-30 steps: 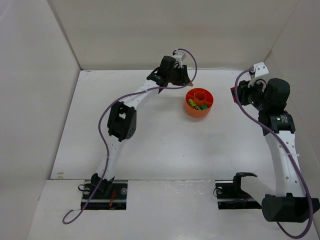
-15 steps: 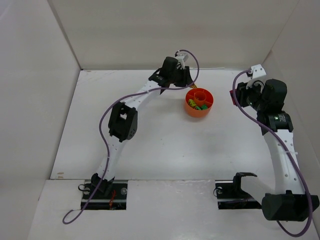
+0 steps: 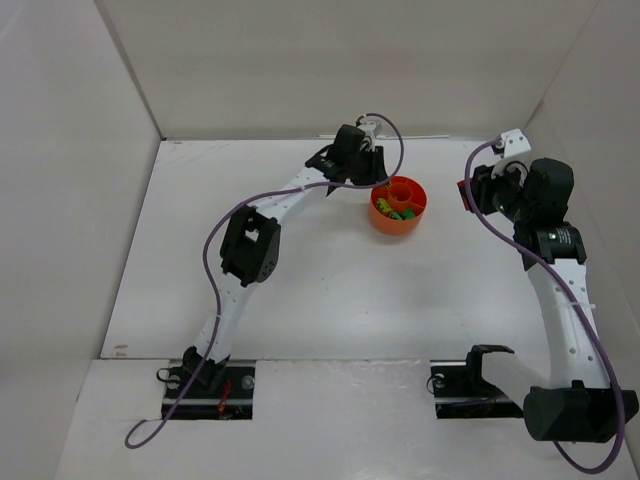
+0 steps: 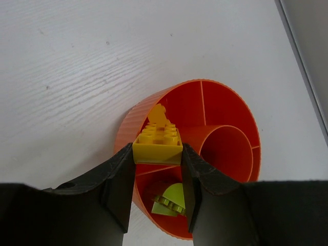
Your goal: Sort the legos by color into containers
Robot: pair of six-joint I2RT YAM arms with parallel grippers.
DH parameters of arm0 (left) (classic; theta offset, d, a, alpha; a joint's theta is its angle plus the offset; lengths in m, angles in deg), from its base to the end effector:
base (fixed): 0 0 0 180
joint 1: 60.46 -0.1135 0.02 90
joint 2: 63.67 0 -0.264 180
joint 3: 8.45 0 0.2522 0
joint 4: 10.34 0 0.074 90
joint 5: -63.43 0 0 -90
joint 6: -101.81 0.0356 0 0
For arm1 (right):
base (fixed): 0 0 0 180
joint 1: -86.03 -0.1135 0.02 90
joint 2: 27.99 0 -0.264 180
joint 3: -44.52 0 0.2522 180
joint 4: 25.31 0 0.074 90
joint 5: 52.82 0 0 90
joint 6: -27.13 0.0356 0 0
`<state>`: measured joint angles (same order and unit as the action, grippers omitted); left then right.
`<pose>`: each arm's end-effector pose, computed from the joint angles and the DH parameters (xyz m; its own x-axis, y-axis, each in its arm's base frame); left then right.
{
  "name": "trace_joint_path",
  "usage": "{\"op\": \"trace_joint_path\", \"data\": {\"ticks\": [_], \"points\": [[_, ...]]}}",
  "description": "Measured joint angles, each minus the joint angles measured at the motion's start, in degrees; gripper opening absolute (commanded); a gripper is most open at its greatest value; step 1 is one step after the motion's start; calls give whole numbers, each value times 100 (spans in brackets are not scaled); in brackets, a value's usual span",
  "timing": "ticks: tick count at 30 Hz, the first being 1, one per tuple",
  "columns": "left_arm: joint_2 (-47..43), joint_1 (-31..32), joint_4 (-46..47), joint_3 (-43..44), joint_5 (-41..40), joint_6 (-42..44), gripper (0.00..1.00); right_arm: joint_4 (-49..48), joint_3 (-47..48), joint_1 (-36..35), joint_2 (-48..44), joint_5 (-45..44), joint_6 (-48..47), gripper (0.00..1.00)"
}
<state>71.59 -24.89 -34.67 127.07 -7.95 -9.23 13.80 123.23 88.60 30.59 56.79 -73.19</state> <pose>0.4473 -0.3339 0.2565 -0.5927 0.0056 -0.8054 0.6167 0.6463 -0.4493 0.2212 0.0020 0.3906 -0.2704 -0.1568 -0.9499 -0.3286 0.9424 -0.0620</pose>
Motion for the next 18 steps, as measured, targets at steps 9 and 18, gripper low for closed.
{"op": "trace_joint_path", "data": {"ticks": [9, 18], "points": [[-13, 72, -46, -20, -251, 66, 14, 0, 0, 0, -2, 33, 0, 1], [-42, 81, -125, -17, -315, 153, 22, 0, 0, 0, -2, 31, 2, 2]]}}
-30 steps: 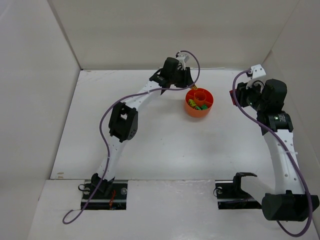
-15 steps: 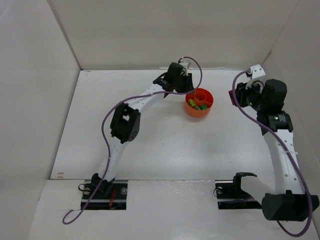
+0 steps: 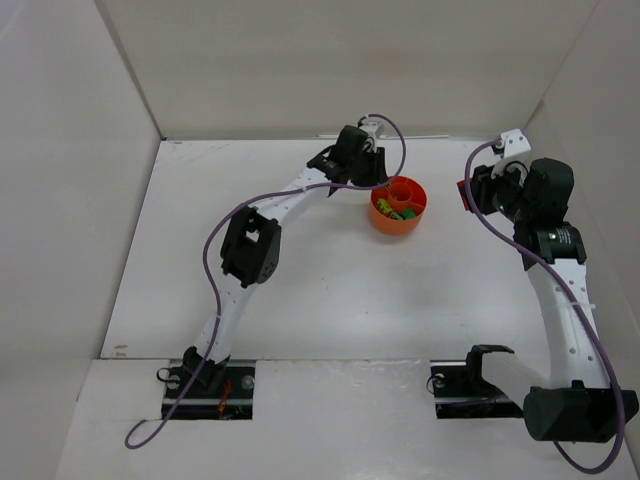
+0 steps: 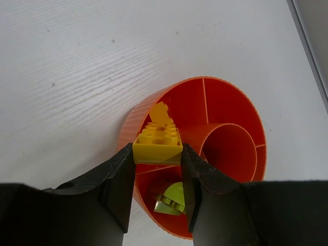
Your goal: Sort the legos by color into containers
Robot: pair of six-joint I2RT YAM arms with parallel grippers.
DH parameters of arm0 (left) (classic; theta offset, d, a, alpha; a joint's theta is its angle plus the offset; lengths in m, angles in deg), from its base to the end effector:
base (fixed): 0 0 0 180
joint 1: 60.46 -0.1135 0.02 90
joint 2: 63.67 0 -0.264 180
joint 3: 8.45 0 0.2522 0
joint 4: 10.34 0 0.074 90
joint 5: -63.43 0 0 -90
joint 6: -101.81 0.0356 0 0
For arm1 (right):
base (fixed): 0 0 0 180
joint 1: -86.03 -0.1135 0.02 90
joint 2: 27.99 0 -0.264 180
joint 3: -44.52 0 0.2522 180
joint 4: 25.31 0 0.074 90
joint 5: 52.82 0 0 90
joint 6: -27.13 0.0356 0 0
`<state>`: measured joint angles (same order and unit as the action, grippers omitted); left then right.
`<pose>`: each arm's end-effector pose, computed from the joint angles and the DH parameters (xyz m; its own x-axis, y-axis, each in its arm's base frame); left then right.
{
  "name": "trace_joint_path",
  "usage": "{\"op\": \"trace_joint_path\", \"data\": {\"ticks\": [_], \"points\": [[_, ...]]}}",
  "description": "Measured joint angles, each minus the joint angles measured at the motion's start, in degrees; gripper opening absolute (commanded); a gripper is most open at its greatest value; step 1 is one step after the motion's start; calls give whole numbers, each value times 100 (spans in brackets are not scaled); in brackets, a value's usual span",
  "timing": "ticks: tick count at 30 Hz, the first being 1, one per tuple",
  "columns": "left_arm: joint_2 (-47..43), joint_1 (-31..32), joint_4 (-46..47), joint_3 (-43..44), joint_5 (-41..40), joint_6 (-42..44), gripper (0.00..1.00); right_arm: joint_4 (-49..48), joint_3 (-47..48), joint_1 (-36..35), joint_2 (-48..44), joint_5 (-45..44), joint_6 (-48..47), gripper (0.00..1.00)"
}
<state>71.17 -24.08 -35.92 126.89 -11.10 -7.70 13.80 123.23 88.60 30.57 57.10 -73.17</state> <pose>0.4424 -0.3377 0.2570 -0.5775 0.0257 -0.8160 0.6082 0.6803 -0.4091 0.2210 0.0022 0.3907 -0.2693 -0.1562 -0.9503 -0.3333 0.9409 -0.0602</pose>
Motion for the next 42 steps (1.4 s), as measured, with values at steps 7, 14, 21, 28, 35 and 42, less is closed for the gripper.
{"op": "trace_joint_path", "data": {"ticks": [7, 14, 21, 28, 35, 42], "points": [[-57, 22, -131, 0, -87, 72, 46, 0, -2, 0, -4, 2, -2, 2], [-74, 24, -177, 0, -118, 144, 64, -2, -7, 0, -15, 0, -2, 2], [-81, 26, -177, 0, -136, 212, 86, 0, -24, 0, -22, 11, -2, 2], [-264, 26, -240, 0, -195, 289, 100, 0, -24, 0, -22, 26, -2, 2], [-817, 26, -262, 4, -337, 415, 100, -2, -24, 0, -22, 39, -2, 2], [-1823, -74, -166, -398, -457, 481, 100, -131, -24, 0, 87, 236, 2, 2]]}}
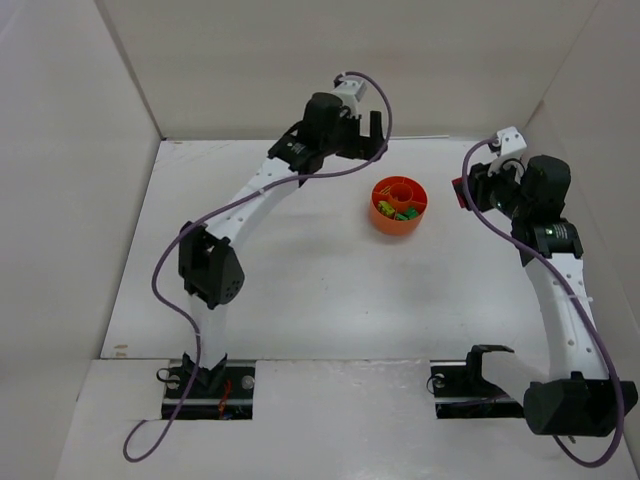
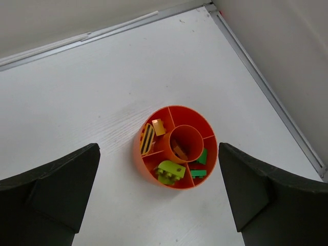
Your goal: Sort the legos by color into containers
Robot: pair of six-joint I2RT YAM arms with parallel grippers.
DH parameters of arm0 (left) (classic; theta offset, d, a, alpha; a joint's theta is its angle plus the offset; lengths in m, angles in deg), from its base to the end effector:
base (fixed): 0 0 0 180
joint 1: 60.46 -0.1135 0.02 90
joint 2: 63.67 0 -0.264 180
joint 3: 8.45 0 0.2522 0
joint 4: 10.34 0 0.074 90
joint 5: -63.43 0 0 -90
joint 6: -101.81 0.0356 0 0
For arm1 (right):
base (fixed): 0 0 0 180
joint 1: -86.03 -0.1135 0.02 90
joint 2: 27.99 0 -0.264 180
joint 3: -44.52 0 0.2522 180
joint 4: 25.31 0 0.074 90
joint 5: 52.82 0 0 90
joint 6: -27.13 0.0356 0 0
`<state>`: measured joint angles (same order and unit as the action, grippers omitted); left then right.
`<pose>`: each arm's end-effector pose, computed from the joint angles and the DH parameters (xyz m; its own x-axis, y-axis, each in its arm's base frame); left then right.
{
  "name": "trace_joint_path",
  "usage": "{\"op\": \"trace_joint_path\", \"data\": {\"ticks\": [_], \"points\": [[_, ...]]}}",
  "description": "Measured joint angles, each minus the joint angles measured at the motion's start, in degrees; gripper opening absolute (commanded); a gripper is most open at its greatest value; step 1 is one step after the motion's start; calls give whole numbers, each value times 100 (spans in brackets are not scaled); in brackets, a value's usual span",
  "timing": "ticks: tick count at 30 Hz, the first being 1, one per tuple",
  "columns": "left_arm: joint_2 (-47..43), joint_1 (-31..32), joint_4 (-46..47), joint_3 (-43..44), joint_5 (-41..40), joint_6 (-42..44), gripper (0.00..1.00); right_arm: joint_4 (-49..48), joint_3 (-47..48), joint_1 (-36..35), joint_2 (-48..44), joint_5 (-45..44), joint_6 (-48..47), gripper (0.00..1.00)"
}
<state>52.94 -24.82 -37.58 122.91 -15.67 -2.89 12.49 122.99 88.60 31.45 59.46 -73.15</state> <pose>0.3931 -0.2901 0.3902 -0.3533 -0.0533 -0.9340 0.6540 0.6998 -0.2873 0.2258 0.0034 0.3887 -0.2597 -0.1536 -0.9534 -0.3694 0.9280 -0.0489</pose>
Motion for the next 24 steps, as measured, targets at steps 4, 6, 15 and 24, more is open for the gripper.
{"op": "trace_joint_path", "data": {"ticks": [4, 6, 15, 24], "points": [[-931, -275, 114, -879, -116, 0, 100, -542, -90, -9, 374, 278, 131, 2], [-1373, -420, 151, -1325, -271, 0, 100, -754, -136, -111, 623, 284, 212, 2], [-2649, -890, 251, -2809, -737, -116, 100, -1300, 273, -769, 2433, 15, 262, 0], [-2911, -1187, 275, -3086, -868, -216, 100, -1871, 741, -911, 3486, -116, 203, 0]]}}
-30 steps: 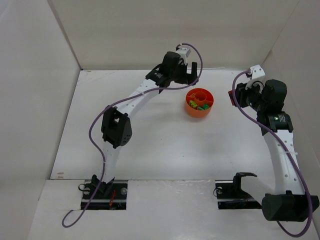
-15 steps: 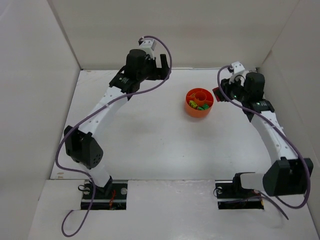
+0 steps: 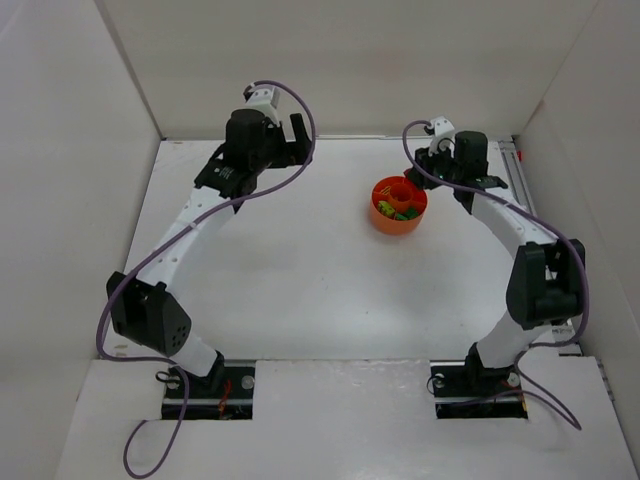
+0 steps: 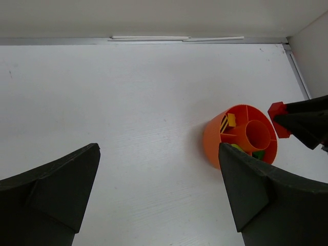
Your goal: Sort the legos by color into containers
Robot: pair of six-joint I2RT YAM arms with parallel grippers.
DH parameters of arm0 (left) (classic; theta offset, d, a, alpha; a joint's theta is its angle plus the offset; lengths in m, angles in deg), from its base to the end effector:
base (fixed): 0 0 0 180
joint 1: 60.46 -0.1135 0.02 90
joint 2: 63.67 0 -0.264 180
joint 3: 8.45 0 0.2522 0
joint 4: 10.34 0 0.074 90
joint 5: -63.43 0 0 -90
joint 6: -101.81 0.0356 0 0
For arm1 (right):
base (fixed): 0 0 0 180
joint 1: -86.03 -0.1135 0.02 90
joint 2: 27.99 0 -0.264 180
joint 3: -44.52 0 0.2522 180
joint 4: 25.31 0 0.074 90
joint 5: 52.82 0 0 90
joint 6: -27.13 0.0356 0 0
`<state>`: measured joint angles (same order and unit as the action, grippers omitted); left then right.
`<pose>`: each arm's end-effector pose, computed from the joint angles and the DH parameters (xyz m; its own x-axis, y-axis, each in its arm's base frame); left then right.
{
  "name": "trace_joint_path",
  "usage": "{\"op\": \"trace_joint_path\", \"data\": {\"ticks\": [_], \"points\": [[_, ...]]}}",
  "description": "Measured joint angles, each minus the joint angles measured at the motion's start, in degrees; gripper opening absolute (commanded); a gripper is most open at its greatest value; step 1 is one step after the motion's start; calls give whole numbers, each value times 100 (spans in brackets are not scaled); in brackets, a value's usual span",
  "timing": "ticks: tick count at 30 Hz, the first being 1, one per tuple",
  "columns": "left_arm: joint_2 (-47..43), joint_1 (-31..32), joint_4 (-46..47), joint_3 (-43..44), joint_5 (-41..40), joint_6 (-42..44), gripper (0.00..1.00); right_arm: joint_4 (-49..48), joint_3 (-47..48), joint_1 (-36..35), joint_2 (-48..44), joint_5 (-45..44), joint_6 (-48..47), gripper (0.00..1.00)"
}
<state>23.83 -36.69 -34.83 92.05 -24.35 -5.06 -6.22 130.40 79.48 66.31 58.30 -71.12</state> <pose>0.3304 -0.1470 0.4122 -0.3014 -0.1841 -0.9355 0.3658 0.8838 -0.2918 0.3804 0.0566 0.2903 -0.3933 -0.1799 -0.9016 -0.4854 0.8735 0.0374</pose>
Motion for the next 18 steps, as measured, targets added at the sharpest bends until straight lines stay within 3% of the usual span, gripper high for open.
{"op": "trace_joint_path", "data": {"ticks": [18], "points": [[9, -782, 59, 2, 527, -20, 100, -304, 645, -181, 811, -170, -146, 0]]}}
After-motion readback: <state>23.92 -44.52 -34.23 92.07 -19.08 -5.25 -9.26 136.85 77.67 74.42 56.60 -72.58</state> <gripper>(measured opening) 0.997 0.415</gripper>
